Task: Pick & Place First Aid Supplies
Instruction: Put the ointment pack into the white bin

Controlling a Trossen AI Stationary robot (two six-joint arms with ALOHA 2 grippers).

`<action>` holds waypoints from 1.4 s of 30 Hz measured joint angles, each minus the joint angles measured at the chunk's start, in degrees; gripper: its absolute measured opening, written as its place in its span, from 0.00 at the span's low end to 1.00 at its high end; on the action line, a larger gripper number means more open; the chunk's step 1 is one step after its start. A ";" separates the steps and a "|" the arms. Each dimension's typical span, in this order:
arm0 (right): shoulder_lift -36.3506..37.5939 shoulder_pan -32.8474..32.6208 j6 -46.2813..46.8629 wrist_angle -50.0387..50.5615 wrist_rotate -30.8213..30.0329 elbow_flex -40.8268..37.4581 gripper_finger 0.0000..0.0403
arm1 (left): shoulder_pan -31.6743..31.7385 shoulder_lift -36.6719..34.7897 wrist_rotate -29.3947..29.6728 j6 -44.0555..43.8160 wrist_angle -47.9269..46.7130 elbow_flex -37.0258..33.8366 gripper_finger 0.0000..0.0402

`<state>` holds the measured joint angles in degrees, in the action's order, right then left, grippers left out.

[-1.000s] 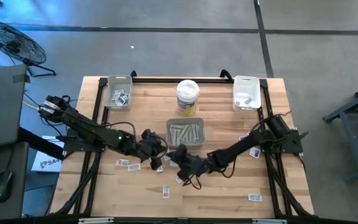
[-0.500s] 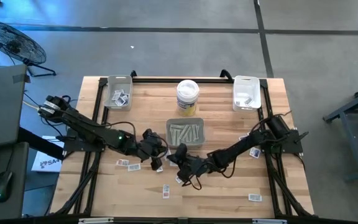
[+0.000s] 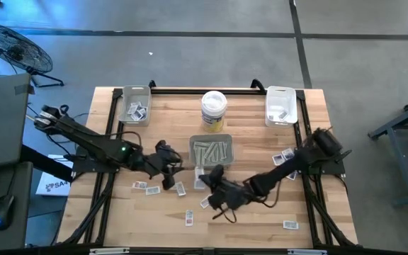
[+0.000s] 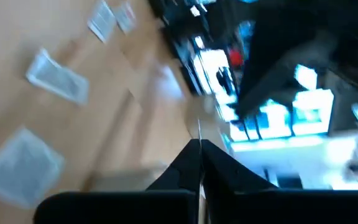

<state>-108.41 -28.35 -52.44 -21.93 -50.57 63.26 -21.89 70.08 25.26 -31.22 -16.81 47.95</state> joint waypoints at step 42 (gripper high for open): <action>30.78 69.05 59.88 62.73 17.97 -17.35 0.02 | -7.37 2.87 8.54 -6.61 -2.76 -0.01 0.39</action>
<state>-77.63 40.70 7.44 40.80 -32.59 45.91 -29.26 72.95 33.80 -37.82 -19.57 47.94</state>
